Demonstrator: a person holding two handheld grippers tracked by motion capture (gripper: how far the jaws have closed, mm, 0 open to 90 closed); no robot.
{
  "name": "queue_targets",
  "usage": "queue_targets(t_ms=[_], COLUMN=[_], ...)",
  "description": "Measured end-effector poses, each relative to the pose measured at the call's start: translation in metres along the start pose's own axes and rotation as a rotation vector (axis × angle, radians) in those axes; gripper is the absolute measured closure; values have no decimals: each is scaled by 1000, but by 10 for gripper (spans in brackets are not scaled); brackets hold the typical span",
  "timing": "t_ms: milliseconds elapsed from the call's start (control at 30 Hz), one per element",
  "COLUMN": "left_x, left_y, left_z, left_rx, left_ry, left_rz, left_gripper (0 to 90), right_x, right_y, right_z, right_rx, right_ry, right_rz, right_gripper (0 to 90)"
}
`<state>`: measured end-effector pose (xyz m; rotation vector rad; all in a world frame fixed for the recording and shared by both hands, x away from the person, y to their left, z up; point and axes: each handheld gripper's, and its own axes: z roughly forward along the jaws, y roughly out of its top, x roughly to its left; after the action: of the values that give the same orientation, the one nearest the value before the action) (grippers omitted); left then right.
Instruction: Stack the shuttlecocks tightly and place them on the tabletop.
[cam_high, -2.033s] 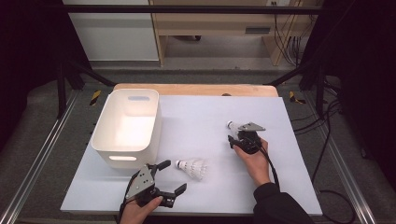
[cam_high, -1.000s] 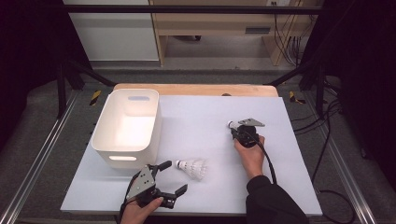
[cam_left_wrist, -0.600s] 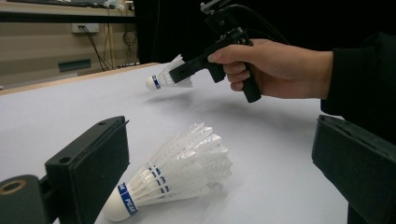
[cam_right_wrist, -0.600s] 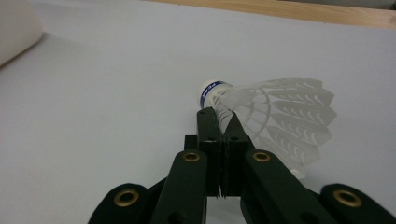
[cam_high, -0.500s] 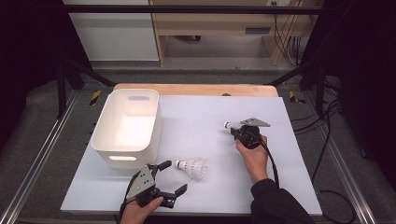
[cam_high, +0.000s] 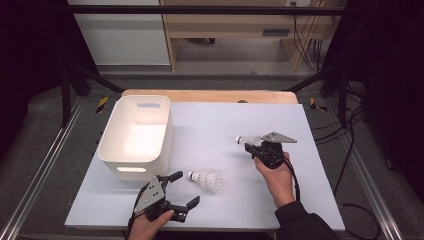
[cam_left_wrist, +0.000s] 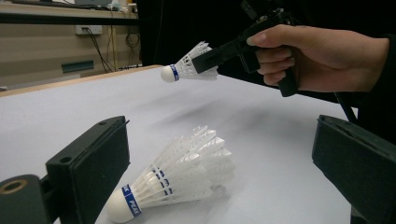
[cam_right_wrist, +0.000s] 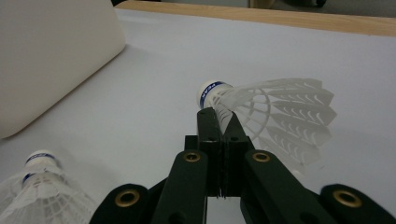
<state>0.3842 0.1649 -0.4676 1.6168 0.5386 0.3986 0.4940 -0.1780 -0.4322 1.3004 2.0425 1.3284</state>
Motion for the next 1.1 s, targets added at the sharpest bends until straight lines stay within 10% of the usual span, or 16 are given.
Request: queue_targets(t_ms=[1100], left_x=[2], left_y=[-1], left_z=[-1], left_rx=[1], left_ry=[9], left_rz=[0], left_gripper=[38], right_x=[38], right_y=[-65], right_z=[-50], right_rx=[78], right_ry=[148], right_rz=[-6], right_gripper=[892])
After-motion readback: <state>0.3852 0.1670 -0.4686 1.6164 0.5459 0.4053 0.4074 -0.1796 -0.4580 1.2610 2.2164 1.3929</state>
